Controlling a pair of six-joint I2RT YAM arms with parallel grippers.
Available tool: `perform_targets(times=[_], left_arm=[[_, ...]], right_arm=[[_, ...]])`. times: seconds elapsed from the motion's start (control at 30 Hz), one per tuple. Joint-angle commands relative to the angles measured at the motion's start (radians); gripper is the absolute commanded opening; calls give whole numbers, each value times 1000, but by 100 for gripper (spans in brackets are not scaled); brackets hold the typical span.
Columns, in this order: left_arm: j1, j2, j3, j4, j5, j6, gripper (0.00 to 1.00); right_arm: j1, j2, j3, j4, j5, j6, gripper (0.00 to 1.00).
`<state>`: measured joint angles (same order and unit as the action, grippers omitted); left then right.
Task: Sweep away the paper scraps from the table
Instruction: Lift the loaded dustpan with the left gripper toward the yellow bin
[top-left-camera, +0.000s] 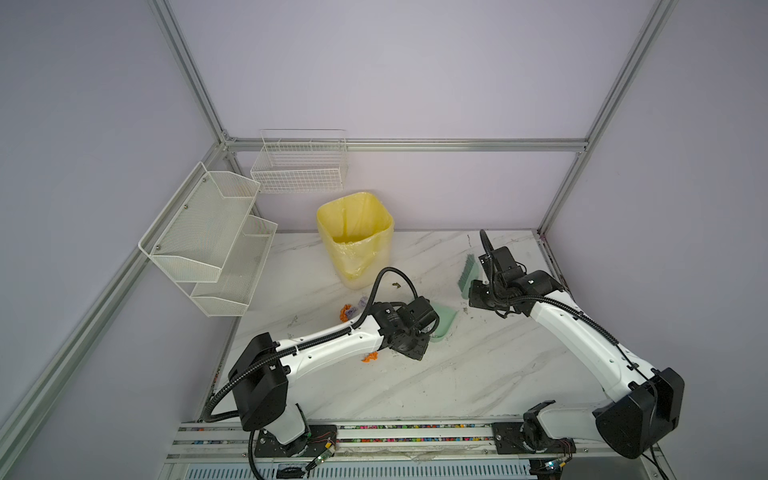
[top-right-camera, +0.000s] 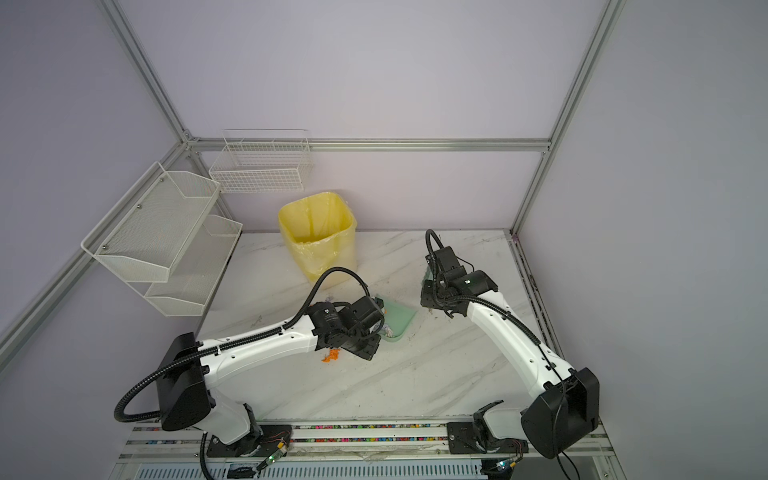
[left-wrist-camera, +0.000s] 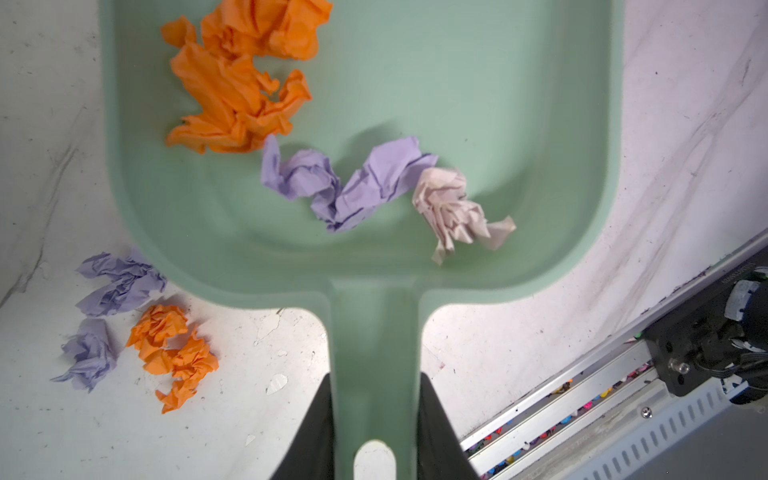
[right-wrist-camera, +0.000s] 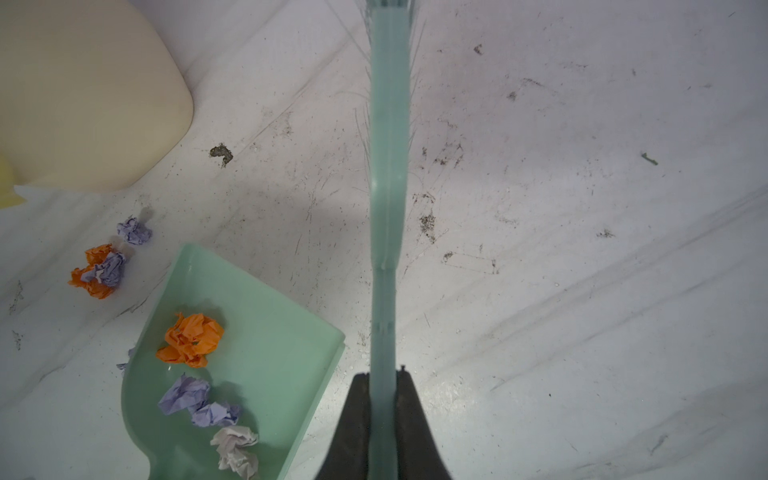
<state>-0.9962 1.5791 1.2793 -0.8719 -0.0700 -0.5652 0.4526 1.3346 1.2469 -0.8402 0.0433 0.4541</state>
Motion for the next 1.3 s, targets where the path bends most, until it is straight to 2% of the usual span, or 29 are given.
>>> perform_targets(times=[0.0,0.7,1.27], left_arm=[[-2,-66,64,-28,-8,0,9],[21,-137,222,-104,3,59,10],[193,-148,367,-170,68,128,10]], right_arm=[[-7,-3,-15,37,-9,-10,0],[-10,-51,-117,118,-103,10,0],[-10,-94,-183,179,-151,19,0]])
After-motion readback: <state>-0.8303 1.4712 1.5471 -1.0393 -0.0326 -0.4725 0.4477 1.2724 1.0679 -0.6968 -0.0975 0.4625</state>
